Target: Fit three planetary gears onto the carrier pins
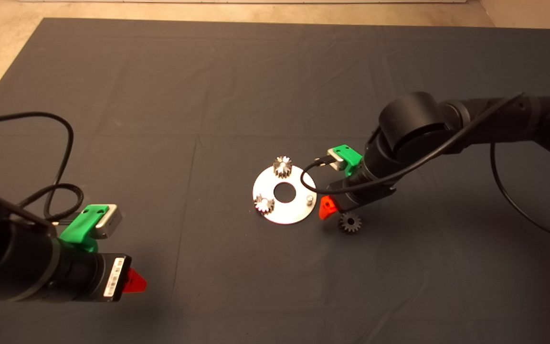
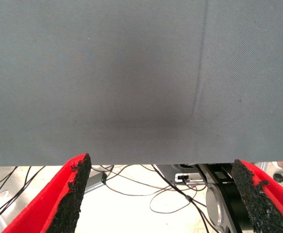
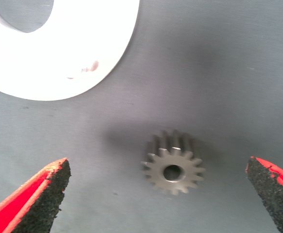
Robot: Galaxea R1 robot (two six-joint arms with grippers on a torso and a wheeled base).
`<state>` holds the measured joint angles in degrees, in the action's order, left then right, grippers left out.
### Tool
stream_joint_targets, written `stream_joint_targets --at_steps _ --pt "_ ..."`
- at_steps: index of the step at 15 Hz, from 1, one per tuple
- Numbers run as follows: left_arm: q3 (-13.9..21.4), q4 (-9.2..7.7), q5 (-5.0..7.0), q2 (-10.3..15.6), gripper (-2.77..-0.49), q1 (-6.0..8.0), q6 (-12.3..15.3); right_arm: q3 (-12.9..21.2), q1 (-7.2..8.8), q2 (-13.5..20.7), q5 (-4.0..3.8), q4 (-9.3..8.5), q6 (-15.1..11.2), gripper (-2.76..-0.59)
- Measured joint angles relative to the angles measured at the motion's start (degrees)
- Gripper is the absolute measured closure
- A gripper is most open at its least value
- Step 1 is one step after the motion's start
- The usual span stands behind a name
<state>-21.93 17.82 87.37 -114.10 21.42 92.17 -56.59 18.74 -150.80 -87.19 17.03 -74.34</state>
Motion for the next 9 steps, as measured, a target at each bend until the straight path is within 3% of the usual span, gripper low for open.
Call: stream_joint_targets --at_steps 2,6,9 --pt "0.1 0.0 -0.09 0.0 -2.04 -0.02 0.0 0.5 0.12 0.0 -0.68 0.0 0.0 -2.68" --pt "0.1 -0.02 0.02 0.5 -2.04 -0.98 0.1 2.0 1.55 -0.5 -0.43 -0.04 0.0 -2.61" --pt "0.1 -0.02 0.0 0.5 -2.04 -1.74 0.1 4.0 1.38 -0.5 -0.63 -0.05 0.0 -2.53"
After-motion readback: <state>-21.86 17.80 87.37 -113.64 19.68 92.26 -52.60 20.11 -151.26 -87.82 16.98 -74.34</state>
